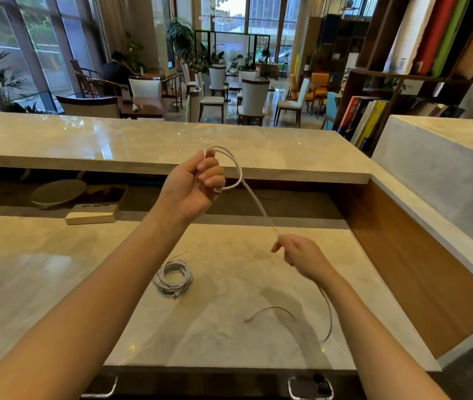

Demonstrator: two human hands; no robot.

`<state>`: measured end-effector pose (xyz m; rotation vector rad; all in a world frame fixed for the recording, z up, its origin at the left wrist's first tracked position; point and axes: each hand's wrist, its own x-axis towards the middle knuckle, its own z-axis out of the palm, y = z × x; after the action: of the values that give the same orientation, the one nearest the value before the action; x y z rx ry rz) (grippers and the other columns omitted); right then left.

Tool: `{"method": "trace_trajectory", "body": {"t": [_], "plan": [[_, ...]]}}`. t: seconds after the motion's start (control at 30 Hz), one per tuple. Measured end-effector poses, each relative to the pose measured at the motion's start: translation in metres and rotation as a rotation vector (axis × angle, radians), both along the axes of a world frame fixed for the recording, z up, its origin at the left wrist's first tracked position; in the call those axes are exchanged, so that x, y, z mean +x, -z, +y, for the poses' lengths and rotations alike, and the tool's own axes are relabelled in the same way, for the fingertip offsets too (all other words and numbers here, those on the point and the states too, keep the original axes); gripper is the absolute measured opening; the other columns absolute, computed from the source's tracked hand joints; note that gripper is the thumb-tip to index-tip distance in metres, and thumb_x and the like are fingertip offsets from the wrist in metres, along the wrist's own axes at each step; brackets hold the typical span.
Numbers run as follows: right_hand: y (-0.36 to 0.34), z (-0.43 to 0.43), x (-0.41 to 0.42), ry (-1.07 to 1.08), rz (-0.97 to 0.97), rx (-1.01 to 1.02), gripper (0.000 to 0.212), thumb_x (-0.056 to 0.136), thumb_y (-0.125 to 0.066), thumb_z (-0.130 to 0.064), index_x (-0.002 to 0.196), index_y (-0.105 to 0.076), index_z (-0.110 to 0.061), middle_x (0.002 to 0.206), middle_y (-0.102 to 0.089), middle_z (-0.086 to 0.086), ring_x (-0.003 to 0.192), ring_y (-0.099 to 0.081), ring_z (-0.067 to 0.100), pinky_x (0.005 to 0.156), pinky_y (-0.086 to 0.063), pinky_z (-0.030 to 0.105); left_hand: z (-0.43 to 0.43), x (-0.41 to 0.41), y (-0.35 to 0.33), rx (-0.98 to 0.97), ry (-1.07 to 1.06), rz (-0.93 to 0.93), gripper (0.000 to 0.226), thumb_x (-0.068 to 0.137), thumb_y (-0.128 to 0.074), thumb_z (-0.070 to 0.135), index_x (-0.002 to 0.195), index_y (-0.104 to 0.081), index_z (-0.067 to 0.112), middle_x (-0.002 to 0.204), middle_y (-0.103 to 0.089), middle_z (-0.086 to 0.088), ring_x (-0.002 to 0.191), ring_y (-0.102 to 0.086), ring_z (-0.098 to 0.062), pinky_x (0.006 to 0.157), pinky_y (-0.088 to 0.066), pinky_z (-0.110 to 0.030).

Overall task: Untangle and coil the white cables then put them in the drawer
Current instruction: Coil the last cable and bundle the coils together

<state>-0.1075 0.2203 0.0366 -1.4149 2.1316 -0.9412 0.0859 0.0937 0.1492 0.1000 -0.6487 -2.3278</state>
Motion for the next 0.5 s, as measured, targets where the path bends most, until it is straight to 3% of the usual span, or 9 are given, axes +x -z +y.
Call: {"method": "trace_trajectory", "body": {"t": [0.07, 0.13, 0.2, 0.3, 0.37, 0.43, 0.5], "plan": [[-0.004, -0.006, 0.018, -0.121, 0.262, 0.069, 0.037, 0.099, -0.037, -0.038, 0.09, -0.068, -0.02, 0.083, -0.065, -0.005, 0.072, -0.056, 0.013, 0.067, -0.046, 0.031, 0.001, -0.004, 0.003, -0.083, -0.102, -0.065, 0.026, 0.1, -0.031, 0.022, 0.09, -0.053, 0.012, 0.059, -0.041, 0.004, 0.049, -0.037, -0.007, 0.049, -0.037, -0.017], [-0.019, -0.01, 0.036, -0.201, 0.444, 0.063, 0.038, 0.098, -0.037, -0.04, 0.092, -0.067, -0.019, 0.082, -0.066, -0.004, 0.072, -0.056, 0.016, 0.064, -0.044, 0.031, 0.001, -0.01, 0.011, -0.231, -0.169, -0.156, 0.022, 0.101, -0.031, 0.02, 0.095, -0.051, 0.013, 0.065, -0.044, 0.004, 0.056, -0.041, -0.008, 0.059, -0.041, -0.02], [-0.036, -0.011, 0.047, -0.24, 0.583, -0.015, 0.035, 0.098, -0.039, -0.041, 0.094, -0.066, -0.019, 0.085, -0.069, -0.001, 0.077, -0.06, 0.019, 0.065, -0.046, 0.033, 0.002, -0.015, 0.022, -0.471, -0.262, -0.381, 0.02, 0.101, -0.031, 0.02, 0.099, -0.05, 0.014, 0.069, -0.047, 0.003, 0.061, -0.046, -0.01, 0.067, -0.044, -0.024], [-0.061, -0.012, 0.052, -0.251, 0.629, -0.211, 0.025, 0.095, -0.048, -0.036, 0.1, -0.066, -0.02, 0.09, -0.069, -0.002, 0.081, -0.061, 0.016, 0.068, -0.047, 0.032, 0.005, -0.018, 0.033, -0.946, -0.392, -0.799, 0.019, 0.101, -0.033, 0.021, 0.1, -0.052, 0.015, 0.071, -0.05, 0.002, 0.065, -0.053, -0.01, 0.07, -0.049, -0.025], [-0.075, -0.013, 0.052, -0.269, 0.579, -0.33, 0.019, 0.092, -0.054, -0.033, 0.098, -0.068, -0.022, 0.085, -0.067, -0.006, 0.075, -0.06, 0.01, 0.067, -0.049, 0.03, 0.004, -0.016, 0.039, -1.163, -0.332, -0.933, 0.018, 0.1, -0.037, 0.022, 0.097, -0.054, 0.016, 0.072, -0.053, 0.001, 0.065, -0.054, -0.011, 0.068, -0.049, -0.025], [-0.088, -0.015, 0.049, -0.281, 0.534, -0.408, 0.016, 0.09, -0.058, -0.031, 0.097, -0.069, -0.023, 0.081, -0.065, -0.009, 0.069, -0.055, 0.004, 0.062, -0.047, 0.023, 0.003, -0.011, 0.043, -1.202, -0.132, -0.936, 0.018, 0.099, -0.04, 0.023, 0.093, -0.056, 0.017, 0.07, -0.054, 0.001, 0.061, -0.053, -0.013, 0.062, -0.048, -0.026], [-0.098, -0.019, 0.041, -0.256, 0.478, -0.444, 0.015, 0.088, -0.062, -0.029, 0.097, -0.071, -0.02, 0.081, -0.066, -0.008, 0.069, -0.053, 0.0, 0.062, -0.043, 0.017, 0.003, -0.006, 0.045, -1.003, 0.102, -0.74, 0.023, 0.099, -0.038, 0.023, 0.089, -0.056, 0.014, 0.063, -0.048, 0.003, 0.052, -0.045, -0.011, 0.054, -0.042, -0.023]]}}
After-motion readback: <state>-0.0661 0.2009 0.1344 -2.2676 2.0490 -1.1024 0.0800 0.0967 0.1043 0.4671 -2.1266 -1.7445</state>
